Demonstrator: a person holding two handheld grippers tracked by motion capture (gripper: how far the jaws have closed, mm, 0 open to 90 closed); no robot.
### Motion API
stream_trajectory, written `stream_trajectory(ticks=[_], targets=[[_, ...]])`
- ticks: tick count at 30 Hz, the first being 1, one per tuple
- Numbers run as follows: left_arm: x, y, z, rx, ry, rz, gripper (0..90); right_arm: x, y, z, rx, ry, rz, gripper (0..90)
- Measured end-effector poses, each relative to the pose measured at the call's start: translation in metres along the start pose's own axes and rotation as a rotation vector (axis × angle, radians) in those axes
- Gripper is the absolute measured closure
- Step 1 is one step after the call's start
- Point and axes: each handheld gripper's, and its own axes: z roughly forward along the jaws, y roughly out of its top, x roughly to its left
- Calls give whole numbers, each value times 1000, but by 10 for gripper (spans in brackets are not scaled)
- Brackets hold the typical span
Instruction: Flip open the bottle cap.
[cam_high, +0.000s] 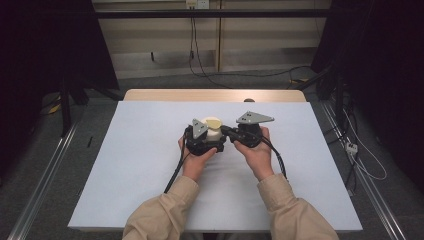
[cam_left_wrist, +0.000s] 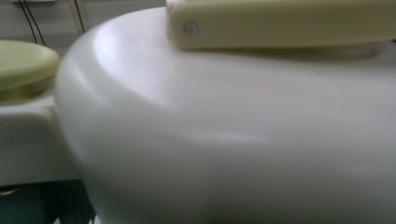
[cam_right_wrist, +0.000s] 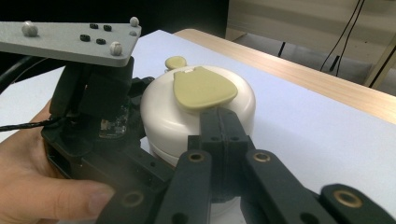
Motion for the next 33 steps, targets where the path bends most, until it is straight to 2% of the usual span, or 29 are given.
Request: stream_trajectory(ticks=[25,27,33], targets=[[0,0,0,2,1,-4,51,2,9,1,-11,7,-2,900],[-1,0,0,2,2,-4,51,3,9,1,-9,3,-13,900],[-1,0,0,3,2,-4,51,3,10,1,-13,3,-3,900]])
